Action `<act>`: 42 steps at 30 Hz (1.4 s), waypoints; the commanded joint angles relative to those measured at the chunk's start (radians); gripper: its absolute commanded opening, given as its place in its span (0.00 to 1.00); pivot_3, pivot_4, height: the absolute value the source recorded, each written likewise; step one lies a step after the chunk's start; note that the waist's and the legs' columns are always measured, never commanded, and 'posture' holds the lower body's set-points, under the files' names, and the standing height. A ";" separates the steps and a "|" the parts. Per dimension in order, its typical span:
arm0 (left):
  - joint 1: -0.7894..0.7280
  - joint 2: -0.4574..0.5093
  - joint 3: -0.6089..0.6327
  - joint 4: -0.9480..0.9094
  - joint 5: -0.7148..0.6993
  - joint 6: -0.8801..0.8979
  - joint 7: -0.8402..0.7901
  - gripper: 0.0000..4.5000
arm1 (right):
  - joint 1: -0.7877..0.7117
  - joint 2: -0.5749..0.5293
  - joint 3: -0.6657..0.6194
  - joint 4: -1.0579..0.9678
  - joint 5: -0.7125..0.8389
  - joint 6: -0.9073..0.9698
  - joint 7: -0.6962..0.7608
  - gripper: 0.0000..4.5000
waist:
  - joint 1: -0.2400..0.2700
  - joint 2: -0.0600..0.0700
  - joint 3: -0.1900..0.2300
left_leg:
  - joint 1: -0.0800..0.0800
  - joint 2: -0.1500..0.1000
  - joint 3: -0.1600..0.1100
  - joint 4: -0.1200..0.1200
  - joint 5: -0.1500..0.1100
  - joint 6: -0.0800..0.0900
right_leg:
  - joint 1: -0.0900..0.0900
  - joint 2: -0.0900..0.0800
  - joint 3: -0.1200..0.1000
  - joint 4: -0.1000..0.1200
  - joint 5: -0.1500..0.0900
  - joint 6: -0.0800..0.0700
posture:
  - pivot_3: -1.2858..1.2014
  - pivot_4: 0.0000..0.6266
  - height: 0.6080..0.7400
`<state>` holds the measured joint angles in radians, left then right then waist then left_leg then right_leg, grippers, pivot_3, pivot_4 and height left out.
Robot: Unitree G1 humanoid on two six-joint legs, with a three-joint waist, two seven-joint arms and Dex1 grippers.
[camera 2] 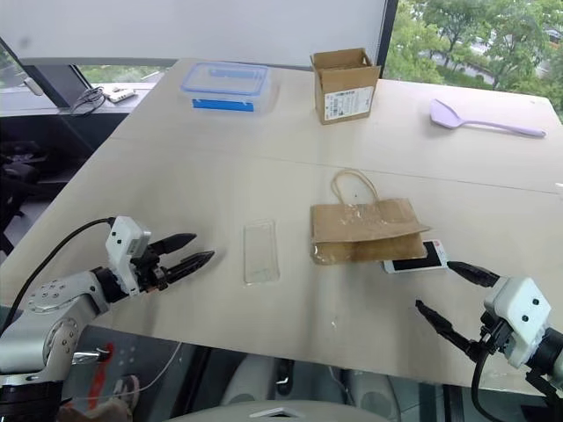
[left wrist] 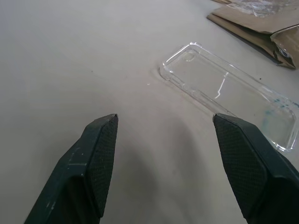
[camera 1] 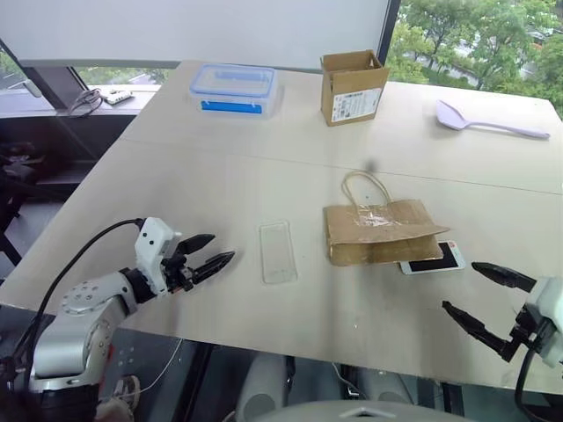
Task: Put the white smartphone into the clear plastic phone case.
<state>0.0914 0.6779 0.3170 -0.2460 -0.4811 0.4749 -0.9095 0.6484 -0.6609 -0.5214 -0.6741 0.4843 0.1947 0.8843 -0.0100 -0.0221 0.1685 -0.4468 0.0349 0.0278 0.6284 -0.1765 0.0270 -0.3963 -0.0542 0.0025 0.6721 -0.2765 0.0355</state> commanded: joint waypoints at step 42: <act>-0.187 0.003 -0.167 -0.148 -0.189 0.012 -0.100 1.00 | -0.819 -0.169 0.354 0.252 -0.567 0.131 -0.282 0.01 | 0.024 0.001 0.000 | -0.001 0.003 0.007 0.004 0.003 0.005 | 0.001 0.008 -0.010 -0.003 0.004 0.002 | 0.52 0.24 1.00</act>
<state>-0.0832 0.6804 0.1500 -0.3751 -0.6683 0.4929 -1.0147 -0.1609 -0.8071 -0.1114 -0.4236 -0.0545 0.3246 0.6269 0.0138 -0.0213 0.1685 -0.4479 0.0380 0.0348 0.6319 -0.1738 0.0322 -0.3955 -0.0460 -0.0075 0.6692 -0.2721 0.0375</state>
